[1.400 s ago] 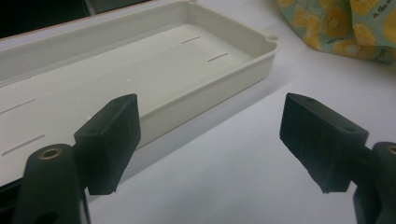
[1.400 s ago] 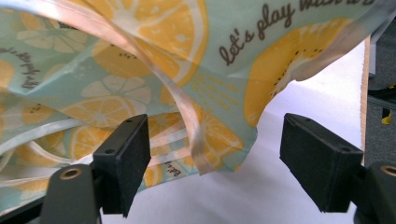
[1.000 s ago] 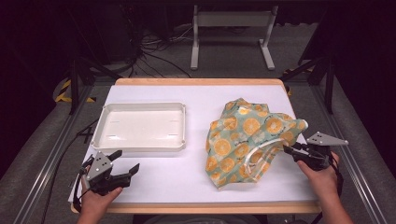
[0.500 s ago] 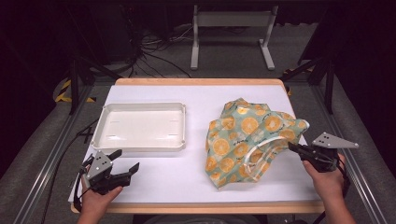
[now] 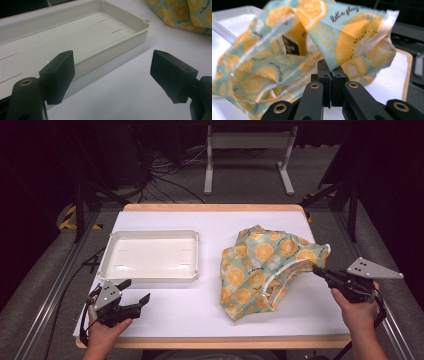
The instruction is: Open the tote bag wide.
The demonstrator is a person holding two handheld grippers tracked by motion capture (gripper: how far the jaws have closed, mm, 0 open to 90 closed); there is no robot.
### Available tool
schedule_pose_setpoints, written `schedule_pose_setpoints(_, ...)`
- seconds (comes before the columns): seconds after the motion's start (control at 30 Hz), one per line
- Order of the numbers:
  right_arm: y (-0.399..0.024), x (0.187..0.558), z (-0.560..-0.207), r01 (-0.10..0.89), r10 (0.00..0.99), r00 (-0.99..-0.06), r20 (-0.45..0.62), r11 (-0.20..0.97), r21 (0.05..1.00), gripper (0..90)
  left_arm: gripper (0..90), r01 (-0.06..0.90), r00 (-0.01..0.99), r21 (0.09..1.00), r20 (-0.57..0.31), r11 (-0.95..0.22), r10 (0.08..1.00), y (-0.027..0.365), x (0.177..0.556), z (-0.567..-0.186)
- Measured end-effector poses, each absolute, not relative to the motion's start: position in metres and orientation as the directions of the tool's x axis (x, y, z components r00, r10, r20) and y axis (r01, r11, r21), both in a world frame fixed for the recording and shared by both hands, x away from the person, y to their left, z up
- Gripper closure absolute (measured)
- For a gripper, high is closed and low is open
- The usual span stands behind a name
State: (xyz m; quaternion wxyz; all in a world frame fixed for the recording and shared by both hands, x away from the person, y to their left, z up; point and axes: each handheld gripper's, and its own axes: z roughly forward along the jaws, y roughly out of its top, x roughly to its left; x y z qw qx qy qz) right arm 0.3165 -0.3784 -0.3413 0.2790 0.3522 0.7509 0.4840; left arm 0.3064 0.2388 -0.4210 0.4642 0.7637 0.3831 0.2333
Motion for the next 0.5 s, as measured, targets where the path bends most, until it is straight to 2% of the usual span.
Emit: schedule_pose_setpoints(0.5,-0.38,0.32,-0.314,0.11,0.741,-0.668,-0.058,0.175,0.978,88.9,21.4,0.378,0.59,0.893,-0.03,-0.243,0.807,0.237,0.311,-0.415)
